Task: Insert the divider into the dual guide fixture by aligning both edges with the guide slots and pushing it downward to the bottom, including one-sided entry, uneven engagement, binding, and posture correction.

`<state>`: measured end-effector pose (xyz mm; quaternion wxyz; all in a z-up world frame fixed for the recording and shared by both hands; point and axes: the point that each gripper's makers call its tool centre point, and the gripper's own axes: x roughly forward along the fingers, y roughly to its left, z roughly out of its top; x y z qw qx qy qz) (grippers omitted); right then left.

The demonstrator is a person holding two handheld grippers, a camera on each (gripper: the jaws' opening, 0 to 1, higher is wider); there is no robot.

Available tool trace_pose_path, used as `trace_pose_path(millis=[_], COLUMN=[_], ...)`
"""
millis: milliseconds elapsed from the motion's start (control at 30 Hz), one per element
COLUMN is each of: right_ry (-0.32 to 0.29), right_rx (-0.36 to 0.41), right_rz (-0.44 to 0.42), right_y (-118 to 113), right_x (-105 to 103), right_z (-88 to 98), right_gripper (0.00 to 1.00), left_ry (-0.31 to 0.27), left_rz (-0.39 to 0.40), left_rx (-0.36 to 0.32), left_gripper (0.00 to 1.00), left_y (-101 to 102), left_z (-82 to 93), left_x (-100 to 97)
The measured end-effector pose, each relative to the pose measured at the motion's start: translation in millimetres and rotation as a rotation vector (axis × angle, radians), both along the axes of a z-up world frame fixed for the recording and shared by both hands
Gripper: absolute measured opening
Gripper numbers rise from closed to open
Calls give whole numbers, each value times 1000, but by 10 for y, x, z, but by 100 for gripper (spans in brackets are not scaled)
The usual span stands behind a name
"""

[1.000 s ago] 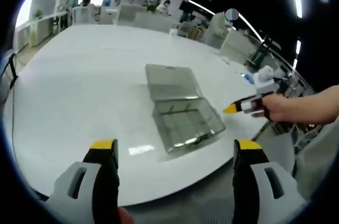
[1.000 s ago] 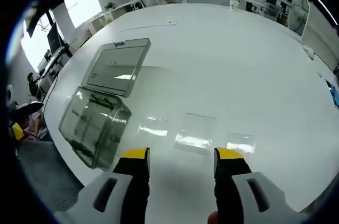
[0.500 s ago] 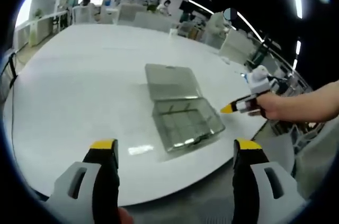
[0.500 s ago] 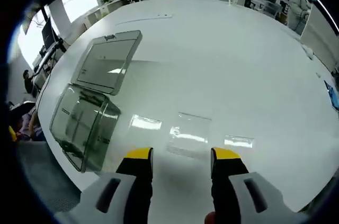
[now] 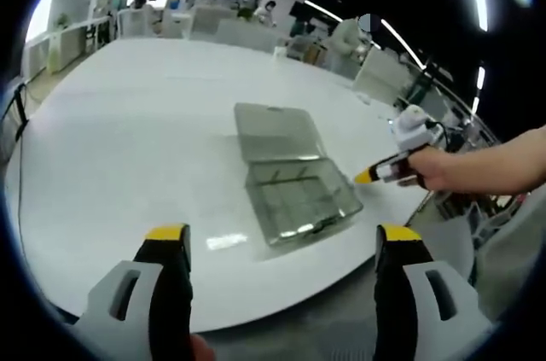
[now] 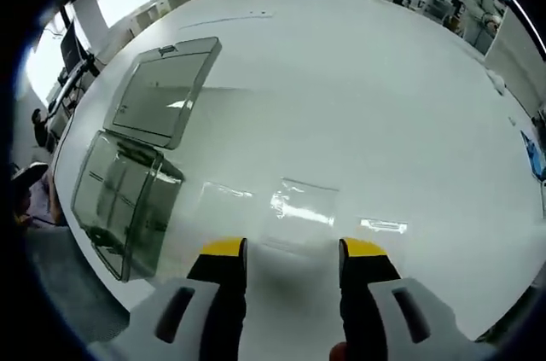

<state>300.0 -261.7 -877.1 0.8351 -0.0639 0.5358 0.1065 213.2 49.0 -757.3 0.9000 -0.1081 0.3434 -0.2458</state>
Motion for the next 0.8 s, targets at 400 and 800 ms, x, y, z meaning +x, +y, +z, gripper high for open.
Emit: trace_pose_path(millis=[400,800], right_ry=[19,83], right_rx=[-19,-34], right_rz=[-2,-13], right_y=[6,11], right_x=[-26,8], right_z=[-3,-27], right_gripper=[39,36], left_ry=[1,-1], left_rz=[7,0], left_rx=[-1,-2], left_gripper=[86,86], left_y=[20,-12], left_z=[-1,9], left_x=[4,15])
